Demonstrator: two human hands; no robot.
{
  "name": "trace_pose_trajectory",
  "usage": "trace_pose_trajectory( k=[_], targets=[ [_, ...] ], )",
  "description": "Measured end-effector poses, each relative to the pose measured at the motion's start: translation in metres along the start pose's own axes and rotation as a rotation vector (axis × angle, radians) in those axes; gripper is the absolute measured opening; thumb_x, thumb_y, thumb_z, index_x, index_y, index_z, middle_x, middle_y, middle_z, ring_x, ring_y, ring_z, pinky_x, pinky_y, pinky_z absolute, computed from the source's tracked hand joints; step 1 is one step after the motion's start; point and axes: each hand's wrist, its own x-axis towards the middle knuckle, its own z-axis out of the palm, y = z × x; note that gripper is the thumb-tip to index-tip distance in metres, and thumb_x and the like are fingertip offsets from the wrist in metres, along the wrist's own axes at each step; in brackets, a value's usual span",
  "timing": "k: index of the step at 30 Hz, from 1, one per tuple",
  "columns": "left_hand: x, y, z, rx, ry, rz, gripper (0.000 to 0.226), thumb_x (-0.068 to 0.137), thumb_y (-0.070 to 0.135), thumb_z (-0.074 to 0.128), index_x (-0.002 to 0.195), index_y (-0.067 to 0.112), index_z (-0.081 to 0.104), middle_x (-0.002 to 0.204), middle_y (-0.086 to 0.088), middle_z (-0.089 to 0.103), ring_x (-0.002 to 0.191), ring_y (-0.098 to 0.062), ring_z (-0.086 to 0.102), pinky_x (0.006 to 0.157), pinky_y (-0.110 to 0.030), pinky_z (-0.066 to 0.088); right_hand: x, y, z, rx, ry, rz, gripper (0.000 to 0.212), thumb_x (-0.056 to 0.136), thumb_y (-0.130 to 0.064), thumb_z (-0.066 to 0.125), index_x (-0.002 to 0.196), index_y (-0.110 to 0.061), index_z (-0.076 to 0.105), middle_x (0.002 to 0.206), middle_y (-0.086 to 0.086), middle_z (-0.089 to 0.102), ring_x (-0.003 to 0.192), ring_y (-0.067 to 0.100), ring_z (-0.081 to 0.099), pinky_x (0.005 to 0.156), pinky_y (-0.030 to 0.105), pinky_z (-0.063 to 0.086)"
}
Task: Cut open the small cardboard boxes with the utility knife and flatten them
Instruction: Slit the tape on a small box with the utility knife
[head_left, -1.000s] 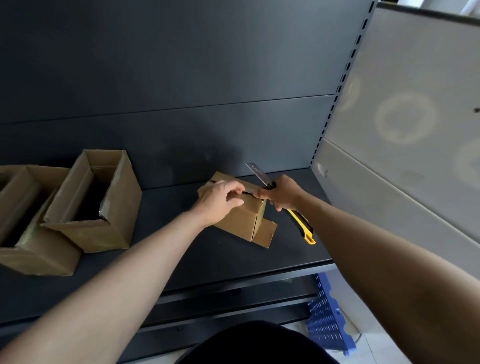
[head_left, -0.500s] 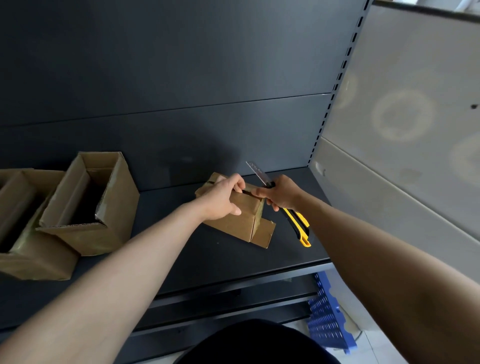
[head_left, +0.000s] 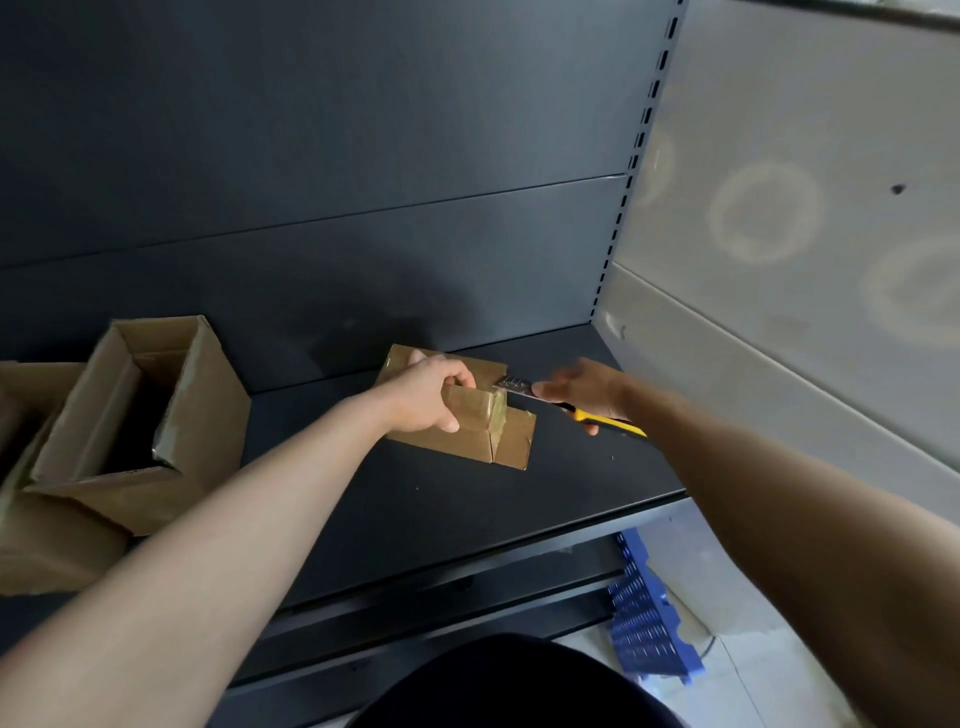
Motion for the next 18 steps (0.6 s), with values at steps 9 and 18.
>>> trace_pose_trajectory(
  k=[9,18],
  targets=[
    [0.005,0.001,-0.009,0.067,-0.067,0.030,0.028,0.076,0.019,0.073,0.081,0.040,0.054,0.105,0.003,0.043,0.098,-0.013,0.046,0.087,-0.030,0.039,0.004,-0.020,-0.009,-0.286,-0.091,-0.052,0.046,0.090,-0.049,0.051,0.063,-0.012,0.052,0.059,0.003,0.051,0.040,0.019,0.049,0.053,0.024,0.044],
    [0.009,-0.001,-0.010,0.115,-0.045,0.021,0.025,0.083,0.017,0.068,0.074,0.037,0.055,0.105,0.004,0.047,0.098,-0.013,0.046,0.090,-0.030,0.037,0.008,-0.040,0.009,-0.328,-0.247,-0.084,0.046,0.091,-0.043,0.052,0.059,-0.011,0.047,0.046,0.000,0.047,0.038,0.019,0.046,0.066,0.030,0.045]
  ],
)
